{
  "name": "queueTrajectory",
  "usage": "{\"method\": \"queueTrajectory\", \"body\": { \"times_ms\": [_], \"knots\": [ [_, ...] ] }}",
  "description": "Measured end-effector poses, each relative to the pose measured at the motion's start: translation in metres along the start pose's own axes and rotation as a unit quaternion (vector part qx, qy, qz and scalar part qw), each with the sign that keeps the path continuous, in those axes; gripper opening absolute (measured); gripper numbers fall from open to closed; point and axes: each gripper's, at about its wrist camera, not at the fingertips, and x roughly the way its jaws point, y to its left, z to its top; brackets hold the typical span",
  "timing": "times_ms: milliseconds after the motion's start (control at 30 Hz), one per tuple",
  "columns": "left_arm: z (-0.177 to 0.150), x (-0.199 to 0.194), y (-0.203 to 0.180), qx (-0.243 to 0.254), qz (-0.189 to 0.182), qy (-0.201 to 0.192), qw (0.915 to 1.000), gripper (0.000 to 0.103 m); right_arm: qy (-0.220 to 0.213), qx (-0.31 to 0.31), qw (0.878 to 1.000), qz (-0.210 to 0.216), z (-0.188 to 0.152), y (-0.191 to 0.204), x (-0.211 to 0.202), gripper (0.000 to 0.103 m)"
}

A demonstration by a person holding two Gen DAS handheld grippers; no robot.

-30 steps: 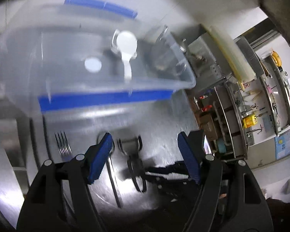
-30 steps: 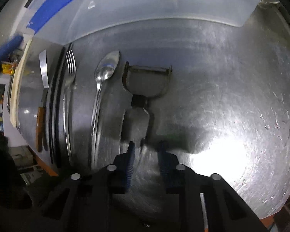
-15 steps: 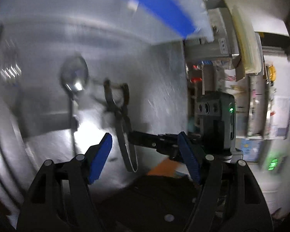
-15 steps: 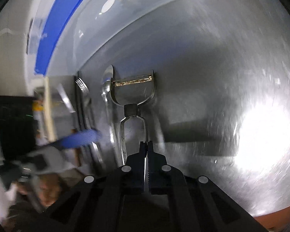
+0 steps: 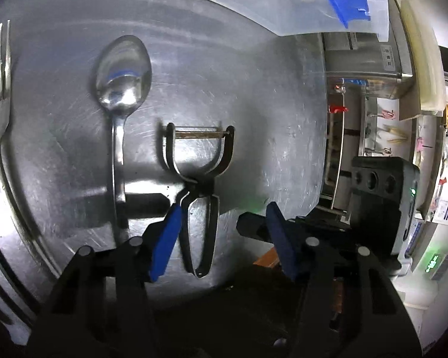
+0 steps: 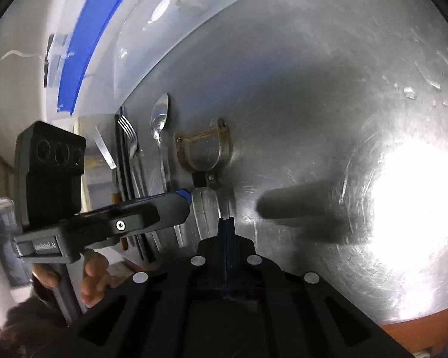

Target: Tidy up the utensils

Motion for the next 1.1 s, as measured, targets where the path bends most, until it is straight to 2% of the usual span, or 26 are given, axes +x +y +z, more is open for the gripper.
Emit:
{"method": "queueTrajectory", "body": {
  "times_ms": [133, 233, 300, 400, 533, 667, 733, 900, 933, 967, 1000, 1067, 1100],
  "knots": [
    [-0.002, -0.014, -0.003, 0.01, 0.018, -0.032, 0.9993, 0.056, -0.006, -0.061, 0.996, -0.063, -0.005, 0.028, 0.001, 0.007],
    [-0.003, -0.024, 0.002, 0.003, 0.024, -0.051, 0.9984, 0.057, 0.015, -0.092, 0.99, -0.102, -0.01, 0.044, 0.019, 0.016],
    [-0.003, -0.028, 0.008, -0.005, 0.023, -0.055, 0.9982, 0.057, 0.028, -0.106, 0.985, -0.134, -0.013, 0.046, 0.029, 0.016],
    [-0.005, -0.025, 0.016, -0.018, 0.012, -0.05, 0.9985, 0.057, 0.025, -0.124, 0.979, -0.16, -0.015, 0.053, 0.036, 0.007],
    [-0.007, -0.017, 0.018, -0.023, 0.0, -0.036, 0.9991, 0.057, 0.028, -0.073, 0.992, -0.104, -0.008, 0.034, 0.028, 0.004],
    [-0.01, -0.009, 0.015, -0.021, -0.008, -0.021, 0.9995, 0.057, 0.039, -0.018, 0.999, -0.006, -0.005, 0.014, 0.019, 0.002],
    [-0.01, -0.003, 0.016, -0.023, -0.012, -0.014, 0.9996, 0.057, 0.042, -0.006, 0.999, 0.015, -0.004, 0.007, 0.017, 0.002],
    [-0.013, 0.013, 0.005, -0.02, -0.011, 0.004, 0.9997, 0.056, 0.044, 0.001, 0.999, 0.02, -0.006, 0.005, 0.018, 0.002],
    [-0.014, 0.015, 0.003, -0.017, -0.006, 0.003, 0.9998, 0.051, 0.043, 0.0, 0.999, 0.019, -0.006, 0.008, 0.019, 0.002],
    [-0.015, 0.017, 0.0, -0.008, 0.002, 0.002, 1.0, 0.032, 0.044, -0.001, 0.999, 0.018, -0.007, 0.008, 0.015, 0.002],
    [-0.015, 0.018, -0.001, -0.006, 0.01, 0.002, 0.9999, 0.019, 0.044, -0.002, 0.999, 0.017, -0.007, 0.008, 0.014, 0.002],
    [-0.015, 0.021, -0.002, -0.006, 0.018, -0.004, 0.9998, 0.01, 0.043, -0.002, 0.999, 0.012, -0.01, 0.011, 0.022, 0.002],
    [-0.015, 0.021, -0.002, -0.007, 0.015, -0.007, 0.9998, 0.01, 0.042, -0.001, 0.999, 0.015, -0.01, 0.011, 0.022, 0.002]
  ]
}}
